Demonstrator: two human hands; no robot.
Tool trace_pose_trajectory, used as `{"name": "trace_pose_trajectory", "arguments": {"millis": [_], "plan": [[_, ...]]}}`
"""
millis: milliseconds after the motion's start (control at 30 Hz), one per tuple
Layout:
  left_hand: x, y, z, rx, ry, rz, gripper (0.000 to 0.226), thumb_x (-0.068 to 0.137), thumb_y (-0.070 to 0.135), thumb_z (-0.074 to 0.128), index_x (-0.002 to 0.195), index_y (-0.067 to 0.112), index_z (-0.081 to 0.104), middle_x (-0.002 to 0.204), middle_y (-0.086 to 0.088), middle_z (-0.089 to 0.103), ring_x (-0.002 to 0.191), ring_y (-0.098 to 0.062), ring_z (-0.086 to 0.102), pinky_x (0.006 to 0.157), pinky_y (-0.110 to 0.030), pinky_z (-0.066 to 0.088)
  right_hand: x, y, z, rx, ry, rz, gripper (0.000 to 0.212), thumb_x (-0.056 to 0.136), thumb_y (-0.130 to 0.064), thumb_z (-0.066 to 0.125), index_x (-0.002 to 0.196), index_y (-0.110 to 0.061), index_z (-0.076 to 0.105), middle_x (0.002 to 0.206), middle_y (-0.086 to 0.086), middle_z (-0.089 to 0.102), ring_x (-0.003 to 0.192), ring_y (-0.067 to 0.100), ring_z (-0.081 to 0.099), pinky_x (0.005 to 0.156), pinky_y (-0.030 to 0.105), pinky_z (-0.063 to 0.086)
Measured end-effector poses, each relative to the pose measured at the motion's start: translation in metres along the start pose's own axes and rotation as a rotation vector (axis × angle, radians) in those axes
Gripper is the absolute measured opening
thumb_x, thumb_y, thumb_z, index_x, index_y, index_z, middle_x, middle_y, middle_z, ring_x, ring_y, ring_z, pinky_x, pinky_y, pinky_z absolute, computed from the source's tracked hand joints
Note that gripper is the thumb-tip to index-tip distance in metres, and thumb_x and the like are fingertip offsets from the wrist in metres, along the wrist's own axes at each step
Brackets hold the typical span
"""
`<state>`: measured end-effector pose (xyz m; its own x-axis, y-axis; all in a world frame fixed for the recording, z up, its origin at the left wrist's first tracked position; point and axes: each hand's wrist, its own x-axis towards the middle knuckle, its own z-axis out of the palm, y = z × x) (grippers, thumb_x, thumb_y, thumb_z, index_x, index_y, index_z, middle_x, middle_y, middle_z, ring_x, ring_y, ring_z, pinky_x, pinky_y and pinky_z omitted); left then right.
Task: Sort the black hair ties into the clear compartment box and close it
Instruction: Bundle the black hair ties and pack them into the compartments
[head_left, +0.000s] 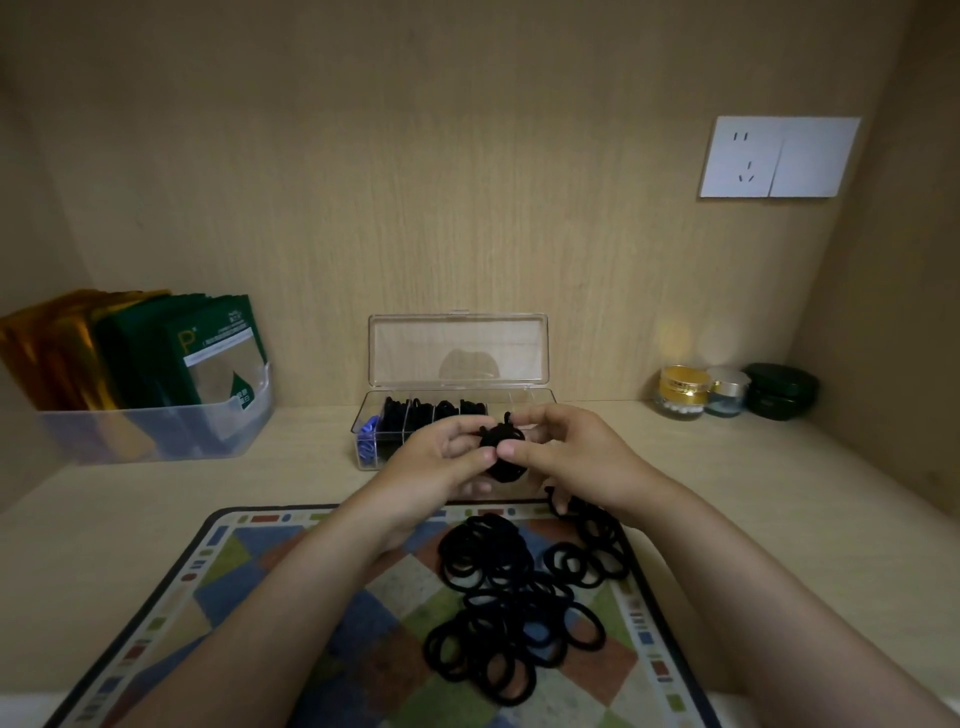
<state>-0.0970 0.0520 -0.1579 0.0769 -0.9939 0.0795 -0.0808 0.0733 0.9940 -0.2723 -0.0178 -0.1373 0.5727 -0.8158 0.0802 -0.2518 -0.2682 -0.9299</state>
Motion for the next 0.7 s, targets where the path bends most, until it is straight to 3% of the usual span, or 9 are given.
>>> {"name": "trace_pose_trajectory", "arguments": {"millis": [133,233,400,567,700], "plan": [[0.0,0.0,0.002,0.076,0.056,0.034,0.026,0.093,0.017,0.066,0.119,0.018,0.066,0.105,0.0,0.075,0.08,-0.012,0.069,0.078,-0.026,0.056,-0.003,-0.003,-0.001,0.156,-0.1,0.07,0.025,0.088,-0.023,0.073,0.106,-0.006,0.075,0.09,0.01,0.074,0.069,0.018,0.067,0.052,0.028,0.056],[0.001,0.002,0.002,0.107,0.089,0.054,0.035,0.093,0.019,0.067,0.128,0.019,0.065,0.114,0.001,0.072,0.076,-0.011,0.07,0.072,-0.021,0.055,-0.003,-0.006,-0.004,0.239,-0.059,0.142,0.026,0.088,-0.019,0.073,0.104,0.001,0.073,0.084,0.014,0.072,0.066,0.018,0.067,0.057,0.028,0.06],[0.005,0.013,-0.001,0.303,-0.022,0.056,0.035,0.101,0.021,0.054,0.134,0.032,0.058,0.113,0.002,0.071,0.096,-0.012,0.069,0.074,-0.025,0.056,0.003,-0.014,-0.008,0.127,-0.05,0.168,0.025,0.09,-0.021,0.072,0.103,0.0,0.072,0.084,0.012,0.075,0.064,0.018,0.068,0.054,0.03,0.056],[0.032,0.029,-0.017,0.446,0.227,0.142,0.031,0.101,0.027,0.049,0.129,0.033,0.061,0.116,0.011,0.066,0.104,-0.008,0.062,0.091,-0.026,0.048,0.035,-0.033,-0.015,-0.057,0.2,0.105,0.011,0.091,-0.02,0.071,0.084,-0.011,0.07,0.086,0.014,0.074,0.066,0.018,0.065,0.048,0.027,0.049],[0.058,0.023,-0.029,0.729,0.301,0.202,0.03,0.102,0.023,0.048,0.127,0.028,0.063,0.123,0.011,0.061,0.111,-0.009,0.056,0.095,-0.026,0.044,0.073,-0.035,-0.013,-0.289,0.255,0.097,0.013,0.09,-0.025,0.071,0.085,-0.014,0.069,0.081,0.015,0.073,0.065,0.019,0.064,0.044,0.023,0.042]]}}
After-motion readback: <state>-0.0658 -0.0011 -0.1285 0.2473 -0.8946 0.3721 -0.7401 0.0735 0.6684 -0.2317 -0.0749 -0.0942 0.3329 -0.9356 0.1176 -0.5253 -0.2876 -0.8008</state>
